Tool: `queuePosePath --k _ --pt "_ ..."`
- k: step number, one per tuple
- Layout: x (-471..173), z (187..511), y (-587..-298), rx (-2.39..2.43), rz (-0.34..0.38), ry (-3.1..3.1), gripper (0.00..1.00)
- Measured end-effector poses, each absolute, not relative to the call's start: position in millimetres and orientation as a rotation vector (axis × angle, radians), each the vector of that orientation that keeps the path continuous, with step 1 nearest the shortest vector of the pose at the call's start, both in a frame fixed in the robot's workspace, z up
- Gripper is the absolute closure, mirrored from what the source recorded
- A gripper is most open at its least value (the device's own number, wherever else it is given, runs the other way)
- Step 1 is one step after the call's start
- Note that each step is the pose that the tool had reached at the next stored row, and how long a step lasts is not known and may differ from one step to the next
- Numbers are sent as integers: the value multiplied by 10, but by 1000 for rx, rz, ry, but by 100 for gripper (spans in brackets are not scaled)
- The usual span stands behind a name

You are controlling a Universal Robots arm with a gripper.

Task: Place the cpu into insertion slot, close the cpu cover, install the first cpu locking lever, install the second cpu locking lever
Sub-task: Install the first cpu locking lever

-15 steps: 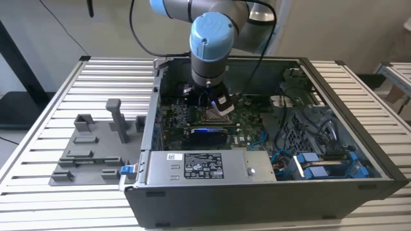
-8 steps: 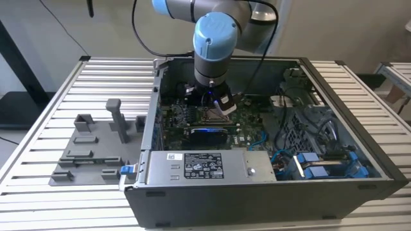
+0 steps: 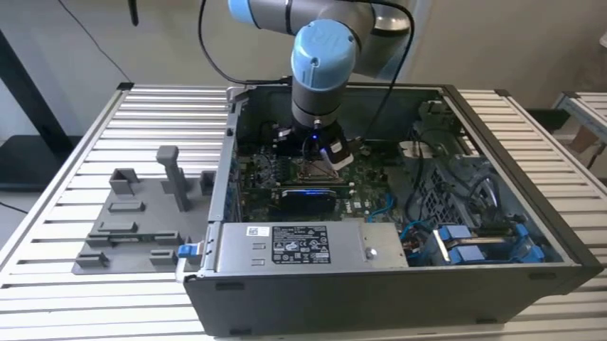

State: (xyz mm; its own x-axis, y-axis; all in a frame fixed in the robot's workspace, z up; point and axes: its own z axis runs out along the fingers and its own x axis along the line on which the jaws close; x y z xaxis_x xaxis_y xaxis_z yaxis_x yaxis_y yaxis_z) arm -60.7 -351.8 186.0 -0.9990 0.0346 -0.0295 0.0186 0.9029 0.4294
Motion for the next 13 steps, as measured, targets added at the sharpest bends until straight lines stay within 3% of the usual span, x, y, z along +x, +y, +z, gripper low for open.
queuePosePath --k 13 --pt "-511 1846 -3516 42 692 3025 89"
